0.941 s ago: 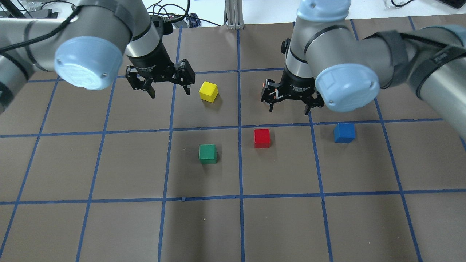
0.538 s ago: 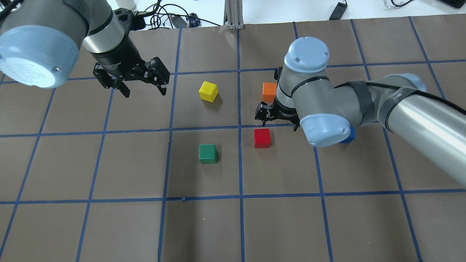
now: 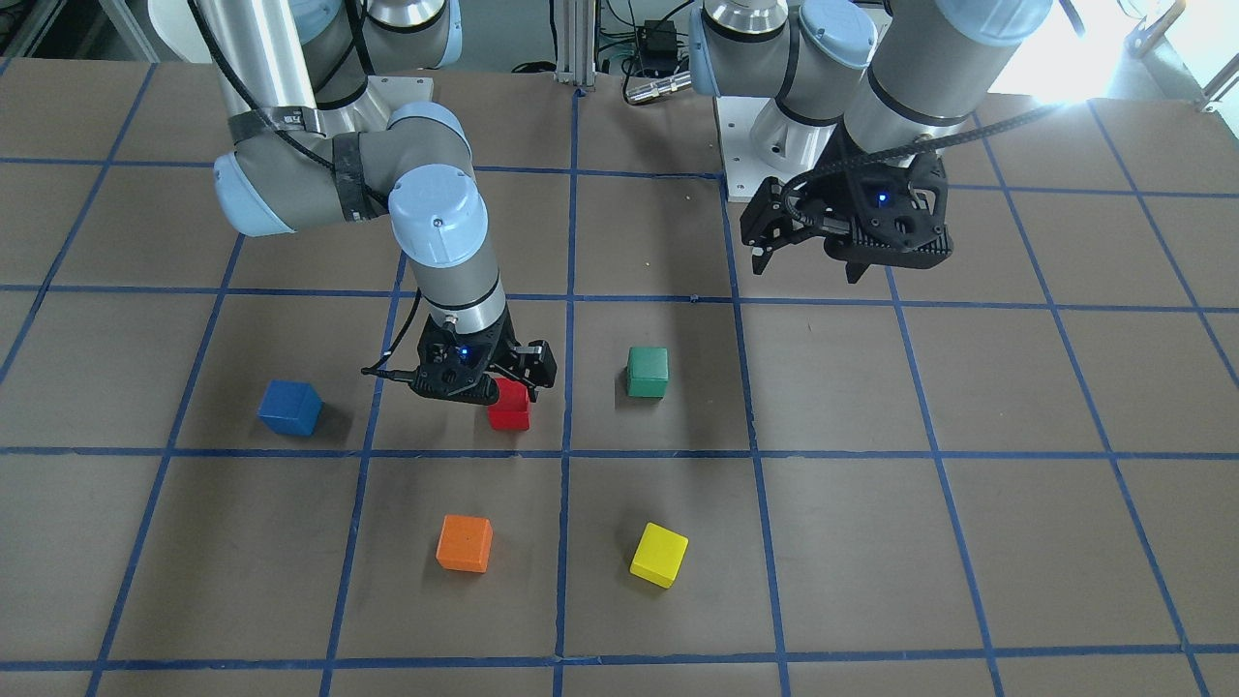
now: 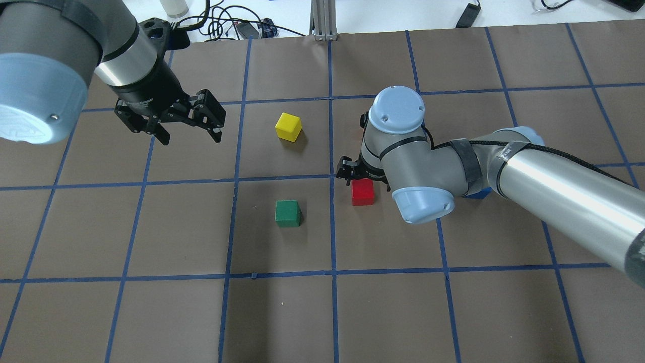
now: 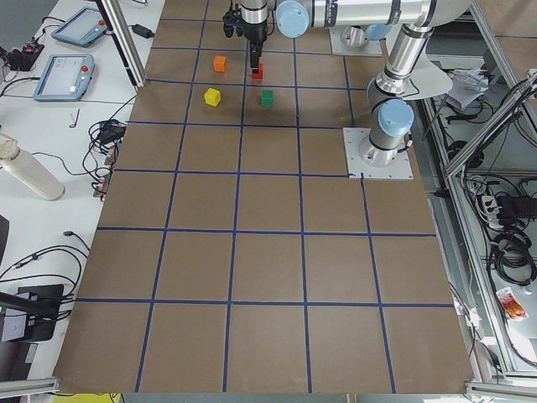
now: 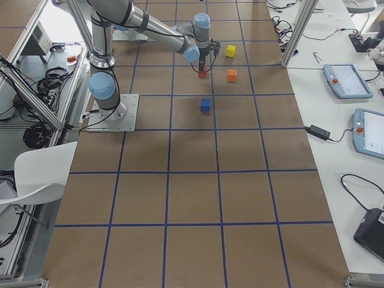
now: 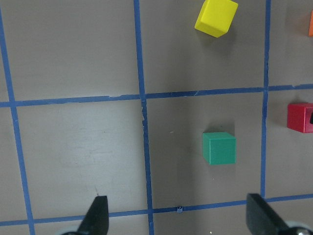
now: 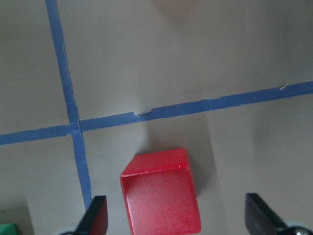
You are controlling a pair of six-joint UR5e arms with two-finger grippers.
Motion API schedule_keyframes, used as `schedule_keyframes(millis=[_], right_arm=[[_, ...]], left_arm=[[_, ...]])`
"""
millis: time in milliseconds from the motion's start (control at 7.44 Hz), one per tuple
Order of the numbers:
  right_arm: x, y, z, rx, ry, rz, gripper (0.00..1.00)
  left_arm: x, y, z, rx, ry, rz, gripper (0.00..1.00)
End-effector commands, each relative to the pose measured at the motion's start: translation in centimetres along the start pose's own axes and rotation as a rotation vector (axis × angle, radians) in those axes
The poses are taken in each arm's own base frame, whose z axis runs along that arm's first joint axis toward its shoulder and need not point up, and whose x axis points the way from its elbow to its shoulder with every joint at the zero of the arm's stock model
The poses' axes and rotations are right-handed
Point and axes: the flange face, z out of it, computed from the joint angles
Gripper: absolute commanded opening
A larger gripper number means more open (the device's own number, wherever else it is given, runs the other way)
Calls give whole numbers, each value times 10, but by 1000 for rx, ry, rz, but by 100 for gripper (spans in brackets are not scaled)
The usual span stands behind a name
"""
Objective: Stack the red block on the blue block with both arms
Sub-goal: 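Lower the right gripper and grasp the red cube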
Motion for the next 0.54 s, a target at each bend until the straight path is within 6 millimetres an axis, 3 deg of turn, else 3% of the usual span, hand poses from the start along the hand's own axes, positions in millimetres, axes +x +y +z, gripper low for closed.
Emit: schedule_keyframes(millis=[0, 403], right_arm=[[-2, -1, 9, -2, 1, -3, 97], [-11, -22, 23, 27, -14, -6, 43]], left_arm=[[0, 5, 4, 36, -2, 4, 100], [0, 7, 8, 29, -2, 4, 100]])
